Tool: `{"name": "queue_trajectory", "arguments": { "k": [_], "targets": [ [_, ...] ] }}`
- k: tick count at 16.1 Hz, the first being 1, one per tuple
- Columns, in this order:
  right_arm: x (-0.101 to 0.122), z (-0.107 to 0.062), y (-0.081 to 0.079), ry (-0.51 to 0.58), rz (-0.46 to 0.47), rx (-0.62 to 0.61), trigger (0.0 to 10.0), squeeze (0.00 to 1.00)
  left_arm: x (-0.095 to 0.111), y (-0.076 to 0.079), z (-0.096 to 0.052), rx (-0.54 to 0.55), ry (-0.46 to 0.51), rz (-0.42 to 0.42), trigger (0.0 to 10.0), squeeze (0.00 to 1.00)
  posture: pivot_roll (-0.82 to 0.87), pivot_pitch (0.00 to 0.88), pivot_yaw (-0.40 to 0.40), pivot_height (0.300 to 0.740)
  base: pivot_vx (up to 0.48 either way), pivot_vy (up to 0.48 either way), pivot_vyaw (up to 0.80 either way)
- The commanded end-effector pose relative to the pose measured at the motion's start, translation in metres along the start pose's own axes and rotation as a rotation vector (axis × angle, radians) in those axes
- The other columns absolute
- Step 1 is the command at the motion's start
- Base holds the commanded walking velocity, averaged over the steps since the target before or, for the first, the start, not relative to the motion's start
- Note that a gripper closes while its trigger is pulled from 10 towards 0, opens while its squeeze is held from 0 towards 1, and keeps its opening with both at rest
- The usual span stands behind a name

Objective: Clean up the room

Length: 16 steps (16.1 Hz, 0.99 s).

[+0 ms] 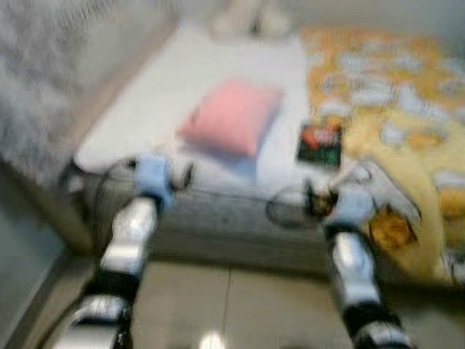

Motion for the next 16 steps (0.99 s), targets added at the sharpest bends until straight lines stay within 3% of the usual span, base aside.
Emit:
{"name": "queue_trajectory", "arguments": {
  "k": [1, 16],
  "targets": [
    [0.006, 0.0021, 0.0103, 0.015, -0.014, -0.023, 10.0, 0.0, 0.0066, 0.0132, 0.0045, -0.03, 0.019, 0.005, 10.0, 0.0, 0.04, 0.0, 0.013, 0.74, 0.0, 0.0, 0.0],
    [0.012, 0.009, 0.0079, 0.024, -0.026, -0.005, 10.0, 0.0, 0.0131, 0.0166, 0.0059, -0.015, 0.057, -0.027, 10.0, 0.0, 0.05, 0.0, -0.006, 0.74, 0.407, 0.0, 0.0]
  ]
}}
Point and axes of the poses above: a point about 5 cm out from each wrist's last joint towards the gripper, its own z axis pointing out of the wrist towards the gripper, its own x axis along the axis of the wrist's last joint, y = z × x, the point moved 4 cm from there along z, pointing out of the wrist towards the gripper, and after that the axes turned 9 degrees about z, right-handed, at the moved point
